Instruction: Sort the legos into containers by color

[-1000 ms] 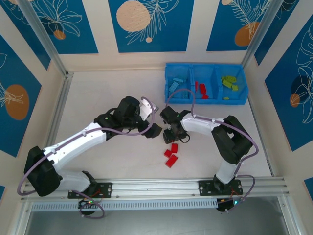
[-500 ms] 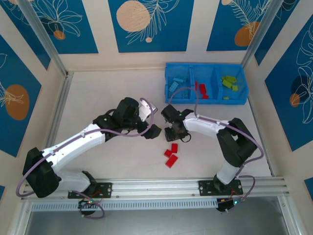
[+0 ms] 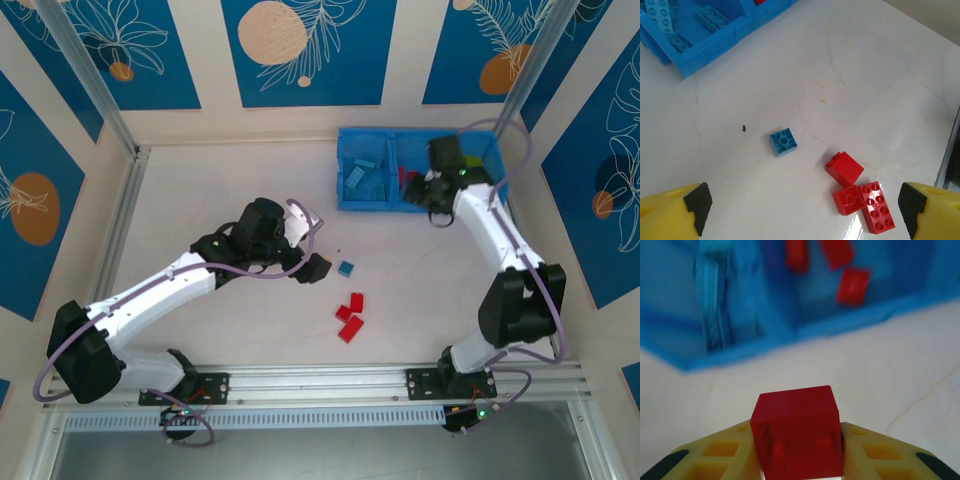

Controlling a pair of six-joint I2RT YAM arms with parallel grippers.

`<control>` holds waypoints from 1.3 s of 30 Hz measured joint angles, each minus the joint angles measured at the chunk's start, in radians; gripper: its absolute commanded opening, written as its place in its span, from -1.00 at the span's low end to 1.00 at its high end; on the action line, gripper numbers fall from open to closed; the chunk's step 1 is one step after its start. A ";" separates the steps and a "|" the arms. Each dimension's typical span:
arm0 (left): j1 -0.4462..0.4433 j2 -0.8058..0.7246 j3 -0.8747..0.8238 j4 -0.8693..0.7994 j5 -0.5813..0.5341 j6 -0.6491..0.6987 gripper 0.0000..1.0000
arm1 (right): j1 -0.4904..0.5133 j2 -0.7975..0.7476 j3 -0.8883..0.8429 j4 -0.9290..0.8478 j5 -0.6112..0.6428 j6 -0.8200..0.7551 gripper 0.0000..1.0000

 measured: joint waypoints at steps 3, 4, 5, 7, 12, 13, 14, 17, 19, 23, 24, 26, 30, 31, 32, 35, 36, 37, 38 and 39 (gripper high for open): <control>0.000 0.003 0.005 0.008 0.002 -0.003 0.95 | -0.069 0.156 0.179 -0.001 -0.007 0.010 -0.23; 0.000 0.004 0.005 0.008 0.002 -0.004 0.95 | -0.080 0.214 0.238 -0.006 -0.011 0.011 -0.20; 0.000 0.004 0.005 0.008 0.002 -0.005 0.95 | -0.089 0.278 0.298 -0.011 -0.015 0.011 -0.14; 0.000 0.005 0.005 0.008 0.001 -0.011 0.95 | -0.097 0.414 0.442 -0.052 -0.025 0.008 0.21; 0.000 0.010 0.011 0.004 -0.007 -0.023 0.96 | -0.097 0.614 0.664 -0.159 -0.053 0.019 0.66; 0.000 0.016 0.019 0.002 -0.010 -0.026 0.96 | -0.097 0.617 0.672 -0.176 -0.054 0.022 0.67; 0.000 0.025 0.029 -0.001 -0.014 -0.029 0.95 | -0.097 0.613 0.672 -0.193 -0.056 0.025 0.67; -0.001 0.074 0.083 -0.031 -0.027 -0.047 0.95 | -0.092 0.545 0.618 -0.220 -0.082 0.030 0.67; -0.005 0.136 0.150 -0.079 -0.047 -0.068 0.95 | -0.088 0.437 0.512 -0.227 -0.117 0.038 0.67; -0.010 0.301 0.317 -0.178 -0.079 -0.137 0.89 | -0.047 0.111 0.204 -0.230 -0.171 0.072 0.68; -0.010 0.347 0.359 -0.201 -0.082 -0.163 0.88 | -0.025 0.019 0.125 -0.232 -0.182 0.084 0.68; -0.013 0.432 0.423 -0.232 -0.083 -0.205 0.87 | 0.019 -0.145 -0.008 -0.237 -0.201 0.112 0.69; -0.024 0.607 0.506 -0.280 -0.083 -0.267 0.84 | 0.056 -0.358 -0.202 -0.263 -0.226 0.159 0.69; -0.027 0.650 0.522 -0.292 -0.083 -0.279 0.85 | 0.055 -0.388 -0.245 -0.273 -0.229 0.167 0.69; -0.029 0.684 0.532 -0.301 -0.083 -0.285 0.85 | 0.052 -0.404 -0.275 -0.283 -0.231 0.169 0.69; -0.040 0.774 0.568 -0.338 -0.082 -0.288 0.86 | 0.042 -0.423 -0.355 -0.315 -0.241 0.179 0.69; -0.046 0.799 0.583 -0.349 -0.083 -0.285 0.86 | 0.040 -0.423 -0.372 -0.323 -0.245 0.180 0.69; -0.052 0.817 0.594 -0.356 -0.083 -0.282 0.86 | 0.040 -0.423 -0.383 -0.327 -0.249 0.183 0.69; -0.058 0.832 0.605 -0.361 -0.083 -0.280 0.84 | 0.040 -0.423 -0.389 -0.331 -0.253 0.185 0.69; -0.065 0.846 0.616 -0.367 -0.083 -0.280 0.80 | 0.040 -0.423 -0.391 -0.334 -0.258 0.187 0.69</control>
